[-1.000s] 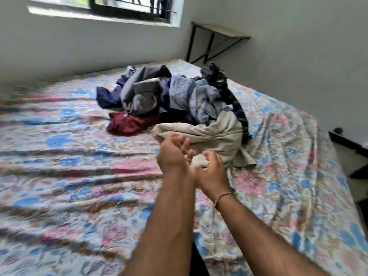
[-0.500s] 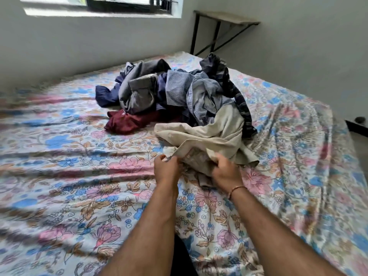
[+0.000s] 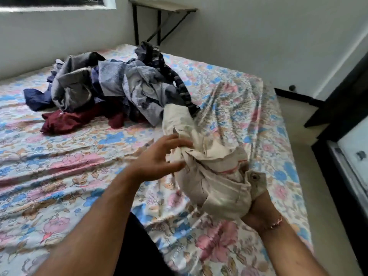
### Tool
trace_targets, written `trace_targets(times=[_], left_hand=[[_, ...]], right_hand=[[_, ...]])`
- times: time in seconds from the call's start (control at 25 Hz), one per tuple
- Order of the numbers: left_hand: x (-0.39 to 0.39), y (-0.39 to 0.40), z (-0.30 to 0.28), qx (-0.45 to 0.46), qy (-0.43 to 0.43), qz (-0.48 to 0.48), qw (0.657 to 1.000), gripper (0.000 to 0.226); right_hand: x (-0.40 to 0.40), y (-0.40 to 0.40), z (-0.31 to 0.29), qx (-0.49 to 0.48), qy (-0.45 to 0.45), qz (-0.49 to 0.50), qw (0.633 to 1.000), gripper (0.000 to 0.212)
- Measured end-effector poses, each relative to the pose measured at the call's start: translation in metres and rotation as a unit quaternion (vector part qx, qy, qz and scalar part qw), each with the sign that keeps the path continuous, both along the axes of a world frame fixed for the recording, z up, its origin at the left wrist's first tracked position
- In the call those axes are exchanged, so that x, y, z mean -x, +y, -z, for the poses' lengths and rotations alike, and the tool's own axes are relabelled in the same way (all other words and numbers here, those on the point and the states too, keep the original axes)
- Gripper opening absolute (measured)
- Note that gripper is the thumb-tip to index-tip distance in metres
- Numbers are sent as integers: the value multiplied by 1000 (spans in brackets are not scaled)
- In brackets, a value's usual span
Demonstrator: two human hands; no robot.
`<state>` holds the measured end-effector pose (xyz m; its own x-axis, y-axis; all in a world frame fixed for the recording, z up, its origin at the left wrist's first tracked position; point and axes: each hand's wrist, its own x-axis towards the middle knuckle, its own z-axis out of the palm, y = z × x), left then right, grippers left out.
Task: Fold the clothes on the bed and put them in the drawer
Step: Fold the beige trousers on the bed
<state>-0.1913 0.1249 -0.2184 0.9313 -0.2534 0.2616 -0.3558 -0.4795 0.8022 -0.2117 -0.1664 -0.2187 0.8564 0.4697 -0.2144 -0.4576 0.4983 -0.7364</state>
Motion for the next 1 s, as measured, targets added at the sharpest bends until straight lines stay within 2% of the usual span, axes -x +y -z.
trace_targets(times=[0.04, 0.08, 0.12, 0.16, 0.24, 0.28, 0.32, 0.36, 0.4, 0.44, 0.52, 0.56, 0.64, 0.68, 0.76, 0.8, 0.88, 0.92, 1.0], left_hand=[[1, -15, 5, -120, -6, 25, 992, 65], [2, -33, 9, -196, 0, 24, 980, 75], [5, -53, 11, -220, 5, 3, 975, 84], [11, -74, 9, -201, 3, -32, 979, 87], [31, -110, -4, -106, -43, -89, 989, 76], [48, -130, -16, -52, -56, -59, 995, 71], [69, -154, -28, -24, -38, 14, 999, 73], [93, -180, -41, -28, -17, 85, 996, 78], [115, -207, -50, -31, -29, 110, 993, 78], [127, -231, -56, 1, -62, 91, 994, 66], [137, -263, -81, 143, -104, 7, 984, 23], [131, -267, -96, 180, -123, -18, 976, 13], [113, -256, -116, 213, -155, -56, 963, 20], [100, -243, -115, 214, -147, -75, 963, 22], [70, -206, -89, 156, -105, -105, 977, 23], [59, -187, -68, 103, -55, -120, 986, 23], [53, -158, -25, -42, 63, -172, 982, 17], [58, -152, -12, -87, 71, -207, 972, 17], [70, -156, 2, -83, -16, -248, 965, 27]], right_hand=[[9, -18, 5, -6, 38, 45, 998, 59], [18, -34, 10, -6, 77, 91, 993, 58], [27, -49, 14, 0, 104, 143, 984, 54], [36, -60, 15, -1, 121, 206, 971, 48], [51, -77, 11, -9, 127, 316, 940, 43], [57, -82, 5, -8, 118, 354, 928, 42], [67, -86, -10, -7, 111, 380, 918, 42], [79, -89, -30, -9, 104, 385, 917, 42], [94, -93, -55, -14, 79, 373, 924, 40], [108, -97, -80, -18, 34, 355, 934, 37], [138, -104, -132, -14, -57, 322, 945, 34], [147, -109, -147, 0, -96, 321, 942, 31], [146, -115, -156, 64, -166, 341, 923, 22], [138, -118, -148, 127, -183, 358, 907, 20], [109, -126, -104, 248, -176, 387, 870, 15], [99, -128, -74, 303, -157, 387, 857, 18], [88, -129, -3, 381, -77, 335, 858, 39], [90, -129, 28, 412, -47, 297, 860, 43], [97, -126, 65, 468, -48, 282, 836, 50]])
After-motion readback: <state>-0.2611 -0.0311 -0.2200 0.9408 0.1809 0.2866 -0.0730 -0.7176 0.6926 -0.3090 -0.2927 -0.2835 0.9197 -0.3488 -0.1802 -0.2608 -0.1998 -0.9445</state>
